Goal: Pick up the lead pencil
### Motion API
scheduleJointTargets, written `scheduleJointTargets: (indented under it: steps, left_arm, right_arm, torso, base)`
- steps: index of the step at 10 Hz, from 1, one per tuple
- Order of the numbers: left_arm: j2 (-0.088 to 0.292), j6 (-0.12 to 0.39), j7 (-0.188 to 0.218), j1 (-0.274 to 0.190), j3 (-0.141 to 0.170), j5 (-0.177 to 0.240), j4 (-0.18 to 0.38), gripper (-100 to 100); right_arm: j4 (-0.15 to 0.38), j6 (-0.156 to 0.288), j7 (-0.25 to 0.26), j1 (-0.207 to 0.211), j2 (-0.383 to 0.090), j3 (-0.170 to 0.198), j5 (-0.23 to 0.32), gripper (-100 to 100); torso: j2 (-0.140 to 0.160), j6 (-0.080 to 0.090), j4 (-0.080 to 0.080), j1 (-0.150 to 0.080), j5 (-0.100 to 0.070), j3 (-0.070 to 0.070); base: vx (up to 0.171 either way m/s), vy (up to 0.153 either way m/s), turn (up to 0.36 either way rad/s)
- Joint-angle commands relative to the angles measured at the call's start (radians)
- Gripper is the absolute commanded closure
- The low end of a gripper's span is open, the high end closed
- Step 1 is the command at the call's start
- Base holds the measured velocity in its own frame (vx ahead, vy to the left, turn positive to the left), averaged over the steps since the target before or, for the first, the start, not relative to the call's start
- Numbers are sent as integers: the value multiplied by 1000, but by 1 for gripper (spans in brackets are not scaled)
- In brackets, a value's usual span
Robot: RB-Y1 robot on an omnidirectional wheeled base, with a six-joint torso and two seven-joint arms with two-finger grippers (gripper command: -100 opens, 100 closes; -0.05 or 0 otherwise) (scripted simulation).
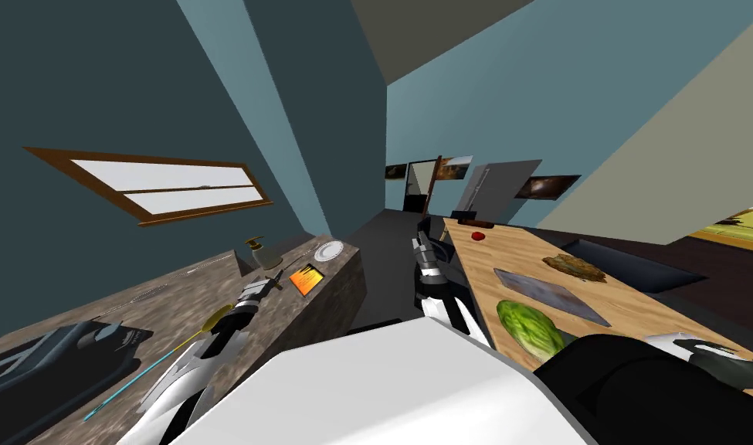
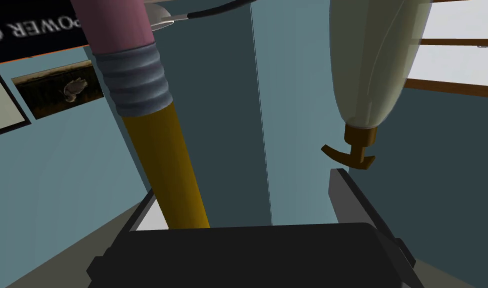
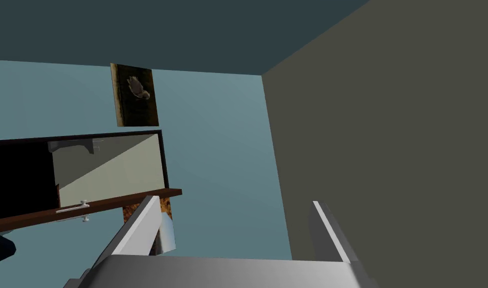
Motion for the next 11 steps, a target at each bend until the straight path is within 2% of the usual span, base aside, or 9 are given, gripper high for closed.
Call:
scheduleJointTargets:
  steps: [1, 2, 3, 4, 7, 8, 9, 10, 11]
  left_arm:
    - [-10, 30, -39, -15, 19, 9, 4, -100]
    - [-22, 67, -74, -52, 56, 27, 33, -100]
    - [-22, 73, -90, -52, 56, 27, 33, -100]
    - [-33, 103, -131, -88, 94, 45, 61, -100]
    - [-45, 160, -193, -125, 131, 63, 89, -100]
    - [-56, 203, -226, -162, 169, 81, 118, -100]
    - [-56, 204, -244, -162, 169, 81, 118, -100]
    - [-68, 243, -282, -199, 206, 100, 146, -100]
    - [-68, 248, -296, -199, 206, 100, 146, -100]
  right_arm:
    - [0, 0, 0, 0, 0, 0, 0, 0]
    - [0, 0, 0, 0, 0, 0, 0, 0]
    - [0, 0, 0, 0, 0, 0, 0, 0]
    - [0, 0, 0, 0, 0, 0, 0, 0]
    - [0, 0, 0, 0, 0, 0, 0, 0]
    - [0, 0, 0, 0, 0, 0, 0, 0]
    - [0, 0, 0, 0, 0, 0, 0, 0]
    - [0, 0, 0, 0, 0, 0, 0, 0]
    - [0, 0, 0, 0, 0, 0, 0, 0]
  torso:
    - [0, 0, 0, 0, 0, 0]
    - [-1, 0, 0, -1, 0, 0]
    - [-1, 1, 0, 0, 0, 0]
    - [-2, 0, 0, -1, 0, -1]
    - [-1, 0, 0, 0, 0, 0]
    - [-2, -1, 0, -1, 0, -1]
    - [0, 2, 0, -3, 1, 0]
    - [-2, 1, -1, -3, 2, -1]
    - [-1, 3, -1, -4, 2, -1]
  base:
    - [-205, 95, -327]
    - [-215, 108, -418]
    - [-189, 74, -296]
    - [-219, 55, -385]
    - [-206, 60, -312]
    - [-249, 30, -395]
    - [-213, 47, -274]
    - [-240, 33, -447]
    - [-217, 20, -320]
